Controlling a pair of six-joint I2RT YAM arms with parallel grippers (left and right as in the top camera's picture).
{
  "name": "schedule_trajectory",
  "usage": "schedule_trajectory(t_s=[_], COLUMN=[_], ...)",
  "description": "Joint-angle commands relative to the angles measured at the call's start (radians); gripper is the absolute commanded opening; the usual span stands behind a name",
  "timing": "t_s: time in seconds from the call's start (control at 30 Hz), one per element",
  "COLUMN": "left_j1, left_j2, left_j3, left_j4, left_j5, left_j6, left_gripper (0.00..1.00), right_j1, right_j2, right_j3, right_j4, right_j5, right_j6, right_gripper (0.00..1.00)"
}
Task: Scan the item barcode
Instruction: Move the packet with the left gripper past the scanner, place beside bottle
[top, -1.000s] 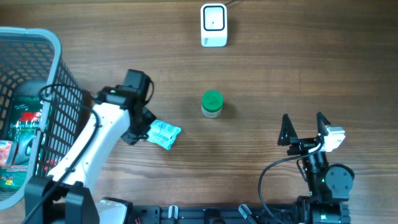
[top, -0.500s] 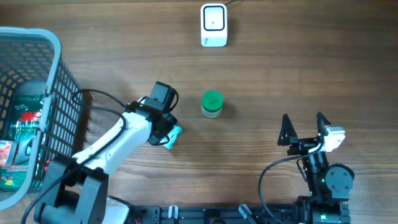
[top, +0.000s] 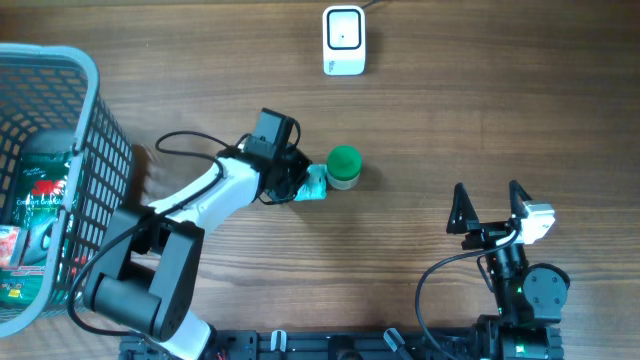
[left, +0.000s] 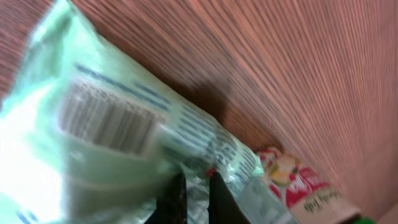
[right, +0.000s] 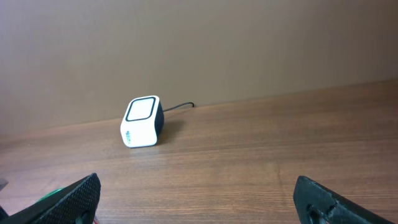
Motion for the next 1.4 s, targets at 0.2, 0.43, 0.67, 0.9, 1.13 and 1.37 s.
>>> schedule_trajectory(t_s=[0.2,0.43,0.67,0.9,1.13,1.37], left_j1=[-0.011,-0.026,-0.026,-0.031,-0.151,-0.188], left_j2=[-0.148,0.037,-0.017,-0.102,0.086,0.0], left_j3=[0.188,0.103,0.183,0.274,0.214,0.25], left_j4=[-0.311,-0.319,-0.376,-0.407,-0.396,-0.362], left_j5=[-0.322,-0.209,-0.303,-0.333,-0.161,-0.232], left_j6=[0.186,0.193,0.205,0.272,0.271,0.272], left_gripper=[0.04,0.04,0.04,0.04,0.04,0.04], right_j1=[0.0,0.0,0.0,0.0,0.0,0.0], right_j2=[-0.006,-0.006,-0.006,-0.006,-0.006,-0.006], right_j3=[-0.001,-0.001,-0.001,-0.001,-0.001,-0.001], right_j4=[0.006,0.006,0.006,0.006,0.006,0.006], right_j5=[0.003,0.003,0.003,0.003,0.003,0.003], right_j6=[-0.012,-0.011,-0.012,-0.011,-0.012,-0.011], right_gripper=[1.0,1.0,1.0,1.0,1.0,1.0])
